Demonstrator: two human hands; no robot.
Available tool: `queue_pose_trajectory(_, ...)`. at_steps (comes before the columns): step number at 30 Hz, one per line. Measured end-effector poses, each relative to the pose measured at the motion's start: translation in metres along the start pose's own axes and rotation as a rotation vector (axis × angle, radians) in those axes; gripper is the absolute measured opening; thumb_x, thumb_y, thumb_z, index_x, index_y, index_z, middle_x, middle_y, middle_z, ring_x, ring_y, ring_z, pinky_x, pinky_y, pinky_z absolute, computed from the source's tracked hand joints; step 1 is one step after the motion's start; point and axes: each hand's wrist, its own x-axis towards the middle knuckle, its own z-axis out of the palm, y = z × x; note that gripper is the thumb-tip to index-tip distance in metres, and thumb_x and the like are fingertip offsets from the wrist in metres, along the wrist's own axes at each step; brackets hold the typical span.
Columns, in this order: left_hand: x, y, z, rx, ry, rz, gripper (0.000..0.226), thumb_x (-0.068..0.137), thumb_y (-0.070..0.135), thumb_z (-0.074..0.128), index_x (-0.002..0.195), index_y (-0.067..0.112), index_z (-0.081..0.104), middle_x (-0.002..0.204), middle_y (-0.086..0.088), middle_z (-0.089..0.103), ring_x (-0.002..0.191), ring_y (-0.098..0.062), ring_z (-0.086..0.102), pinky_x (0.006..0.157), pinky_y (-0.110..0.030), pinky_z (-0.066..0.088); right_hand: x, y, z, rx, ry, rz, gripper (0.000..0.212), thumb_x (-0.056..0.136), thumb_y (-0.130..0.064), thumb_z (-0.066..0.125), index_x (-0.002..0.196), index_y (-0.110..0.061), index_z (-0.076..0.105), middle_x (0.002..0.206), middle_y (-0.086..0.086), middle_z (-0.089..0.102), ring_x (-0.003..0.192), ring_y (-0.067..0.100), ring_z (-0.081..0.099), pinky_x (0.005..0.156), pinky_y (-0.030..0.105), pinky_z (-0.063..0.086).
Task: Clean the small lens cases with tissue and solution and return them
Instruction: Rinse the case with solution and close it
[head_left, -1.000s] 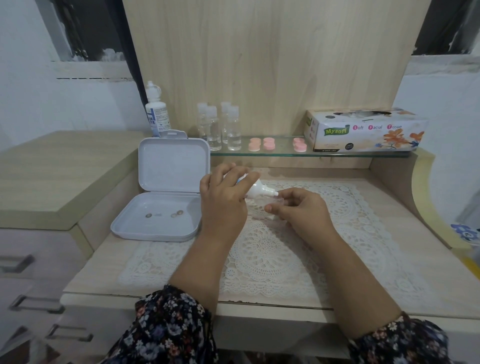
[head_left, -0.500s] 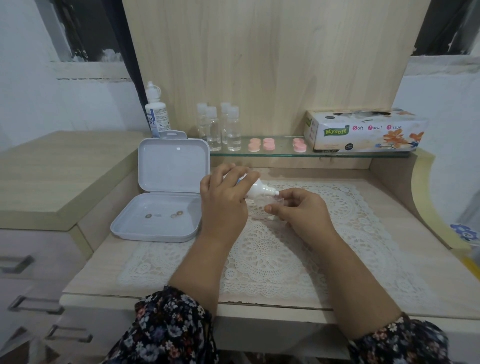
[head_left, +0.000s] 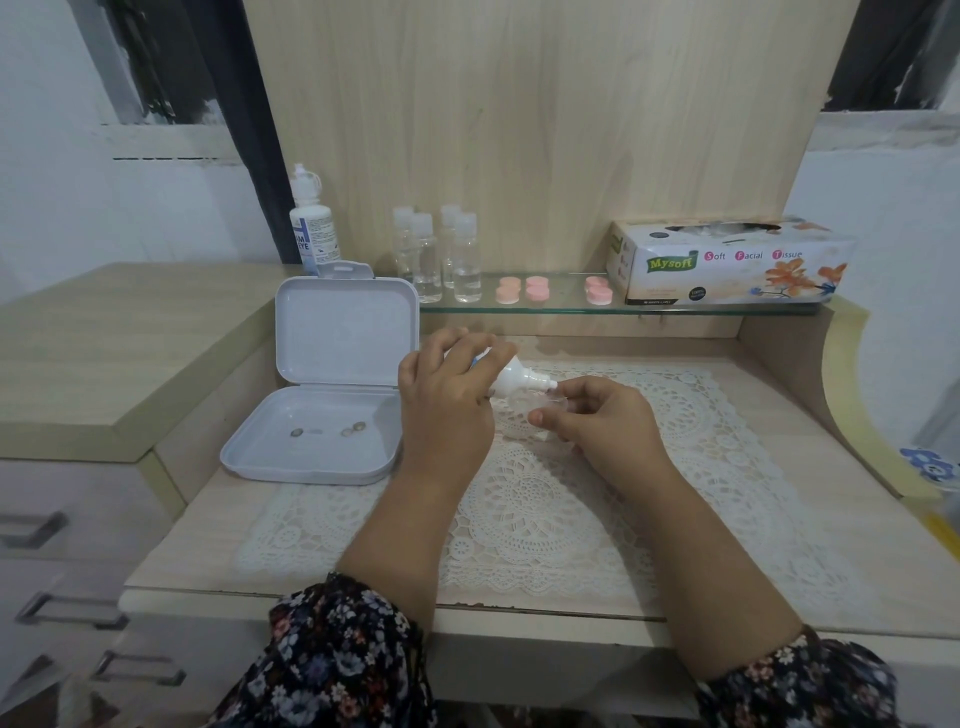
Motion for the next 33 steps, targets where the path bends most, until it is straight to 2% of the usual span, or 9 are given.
queue_pose_trajectory(5,-0.0003,-0.0004,0.0004,0.023,-0.018,0.009,0.067,0.054,-0.012,0.057,0.108,0.026,0.067,0.110,0.007,0.066,0.112,-0.020,0.046,0.088,-0.039,0.029,0.0001,-0.0011,0.0006,0.001,0.001,0.005,0.028,0.069,-0.017,0.086,0.093,-0.017,0.071,0.071,0.000,0.065,0.058,0.003,0.060,0.060,0.020,0.047)
queue_pose_trajectory(15,-0.0004,-0.0022,0.0017,0.008,0.007,-0.012,0.066,0.052,-0.013,0.060,0.105,0.026,0.071,0.106,0.007,0.067,0.111,-0.018,0.046,0.088,-0.035,0.025,-0.0003,-0.0012,-0.0002,-0.008,0.001,0.000,0.029,0.070,-0.016,0.085,0.095,-0.016,0.071,0.069,-0.004,0.065,0.055,-0.001,0.060,0.053,0.012,0.045)
queue_pose_trajectory(18,-0.0007,-0.0020,0.0025,0.004,0.000,-0.025,0.065,0.054,-0.013,0.061,0.106,0.025,0.069,0.107,0.009,0.066,0.110,-0.020,0.047,0.087,-0.035,0.026,-0.0002,-0.0007,-0.0001,-0.018,0.002,-0.003,0.028,0.070,-0.019,0.086,0.094,-0.019,0.071,0.074,0.001,0.067,0.061,0.004,0.062,0.059,0.016,0.047)
queue_pose_trajectory(21,-0.0006,-0.0019,0.0033,0.001,-0.017,-0.078,0.063,0.058,-0.010,0.065,0.110,0.026,0.067,0.110,0.010,0.065,0.109,-0.022,0.049,0.086,-0.036,0.030,-0.0006,-0.0001,-0.0006,-0.039,0.012,-0.004,0.027,0.070,-0.023,0.086,0.093,-0.022,0.071,0.080,0.006,0.068,0.072,0.013,0.066,0.070,0.027,0.054)
queue_pose_trajectory(26,-0.0005,-0.0037,0.0041,-0.025,0.001,-0.154,0.062,0.060,-0.007,0.068,0.113,0.026,0.066,0.110,0.009,0.064,0.107,-0.025,0.051,0.083,-0.039,0.034,-0.0006,0.0014,-0.0036,-0.133,0.015,0.010,0.026,0.068,-0.030,0.086,0.090,-0.028,0.073,0.085,-0.004,0.065,0.077,0.012,0.063,0.079,0.033,0.054)
queue_pose_trajectory(30,-0.0008,-0.0064,0.0047,-0.051,0.005,-0.212,0.063,0.057,-0.004,0.076,0.112,0.024,0.066,0.110,0.008,0.064,0.105,-0.019,0.045,0.082,-0.036,0.031,0.0006,0.0051,-0.0061,-0.268,0.001,0.002,0.029,0.062,-0.035,0.089,0.086,-0.033,0.074,0.093,-0.009,0.058,0.091,0.012,0.060,0.087,0.037,0.051)
queue_pose_trajectory(33,-0.0012,-0.0083,0.0052,-0.054,-0.011,-0.241,0.063,0.057,0.000,0.080,0.113,0.025,0.066,0.110,0.008,0.064,0.106,-0.019,0.046,0.082,-0.036,0.030,0.0014,0.0074,-0.0087,-0.388,-0.034,0.049,0.031,0.055,-0.046,0.089,0.081,-0.041,0.073,0.090,-0.013,0.060,0.089,0.012,0.060,0.093,0.045,0.049)
